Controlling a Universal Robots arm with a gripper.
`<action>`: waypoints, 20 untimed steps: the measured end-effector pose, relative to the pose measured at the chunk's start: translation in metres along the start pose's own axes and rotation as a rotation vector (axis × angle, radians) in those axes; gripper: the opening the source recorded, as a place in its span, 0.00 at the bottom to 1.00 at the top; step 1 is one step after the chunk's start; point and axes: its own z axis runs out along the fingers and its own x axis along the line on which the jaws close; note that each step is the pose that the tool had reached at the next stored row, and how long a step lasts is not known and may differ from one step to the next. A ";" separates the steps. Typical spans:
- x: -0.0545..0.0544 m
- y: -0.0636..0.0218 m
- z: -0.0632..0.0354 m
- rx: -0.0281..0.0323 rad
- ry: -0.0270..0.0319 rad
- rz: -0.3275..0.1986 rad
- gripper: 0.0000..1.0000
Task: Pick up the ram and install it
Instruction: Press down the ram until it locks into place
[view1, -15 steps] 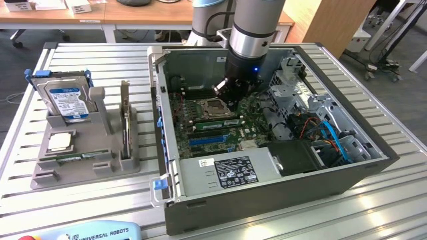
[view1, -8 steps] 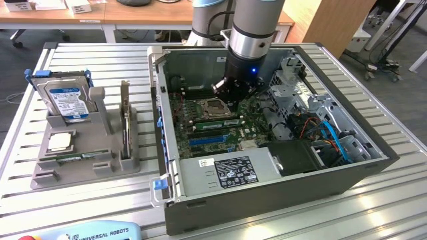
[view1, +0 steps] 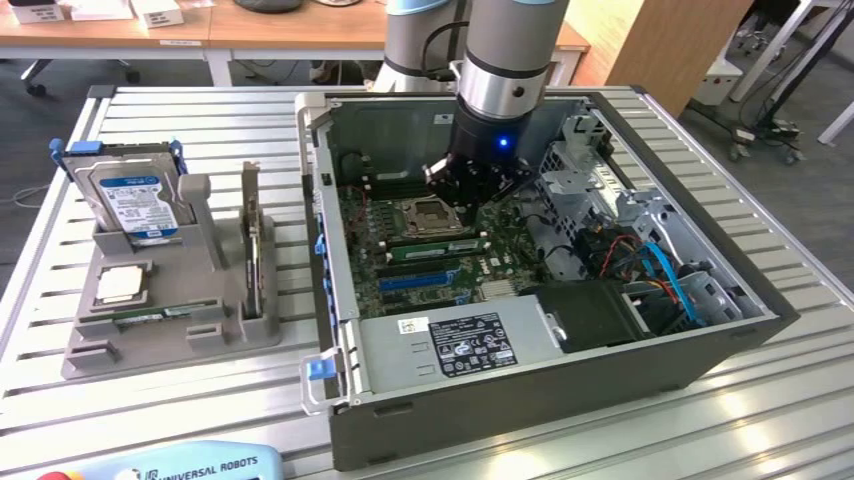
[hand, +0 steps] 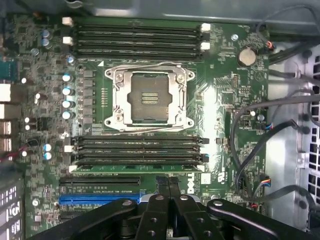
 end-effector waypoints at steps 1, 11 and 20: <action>0.000 0.0000 0.0000 0.0001 0.0000 0.001 0.10; 0.006 0.0001 0.0004 0.0002 0.0001 0.001 0.10; 0.010 0.0006 0.0008 0.0004 0.0060 0.000 0.10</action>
